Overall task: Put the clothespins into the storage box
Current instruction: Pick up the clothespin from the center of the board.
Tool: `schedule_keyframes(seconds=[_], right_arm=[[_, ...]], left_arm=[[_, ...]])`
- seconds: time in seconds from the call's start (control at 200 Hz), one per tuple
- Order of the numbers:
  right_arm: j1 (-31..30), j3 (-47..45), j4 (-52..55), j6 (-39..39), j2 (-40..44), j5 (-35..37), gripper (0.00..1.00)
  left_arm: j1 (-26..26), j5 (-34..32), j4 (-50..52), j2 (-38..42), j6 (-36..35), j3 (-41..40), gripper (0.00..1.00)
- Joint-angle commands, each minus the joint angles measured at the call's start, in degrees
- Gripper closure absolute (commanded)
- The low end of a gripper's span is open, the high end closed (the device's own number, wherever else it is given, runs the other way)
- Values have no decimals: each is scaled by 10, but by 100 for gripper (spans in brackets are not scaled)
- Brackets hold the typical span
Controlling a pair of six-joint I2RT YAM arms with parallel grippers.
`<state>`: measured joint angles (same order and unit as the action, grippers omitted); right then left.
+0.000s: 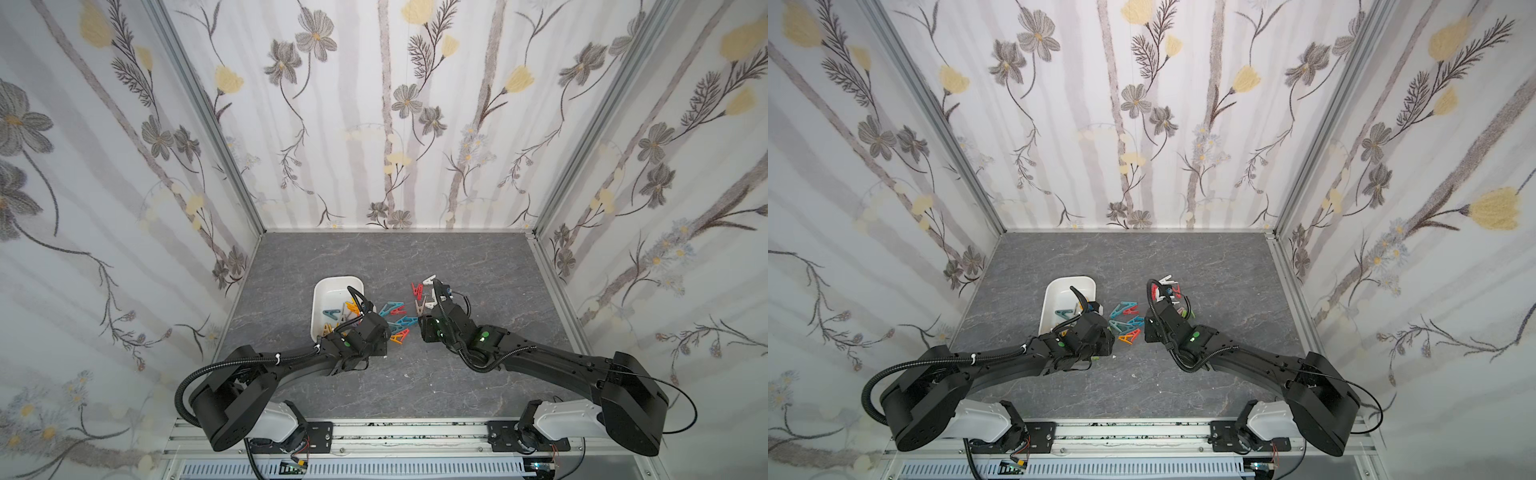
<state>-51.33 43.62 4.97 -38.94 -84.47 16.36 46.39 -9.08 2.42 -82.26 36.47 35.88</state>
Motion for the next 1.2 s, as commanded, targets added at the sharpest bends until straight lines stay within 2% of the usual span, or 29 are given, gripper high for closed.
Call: schedule_keyframes(seconds=[0.0, 0.175, 0.545, 0.784, 1.019, 1.194], right_arm=[[4, -21, -22, -13, 10, 7, 52], [11, -36, -28, -18, 20, 4, 52], [15, -35, -37, -20, 11, -3, 52], [16, -33, -31, -23, 4, -2, 52], [26, -27, 3, -24, 9, 33, 50], [35, 21, 95, 21, -4, 141, 50]], left_arm=[[-9, -27, 1, -24, -35, 17, 59], [-15, -30, 12, -40, -53, 33, 69], [-16, -11, 3, -74, -63, 27, 77], [-17, -5, -10, -94, -68, 33, 89], [-16, 14, 7, -58, -73, 47, 100], [-17, 27, 52, 11, -81, 79, 100]])
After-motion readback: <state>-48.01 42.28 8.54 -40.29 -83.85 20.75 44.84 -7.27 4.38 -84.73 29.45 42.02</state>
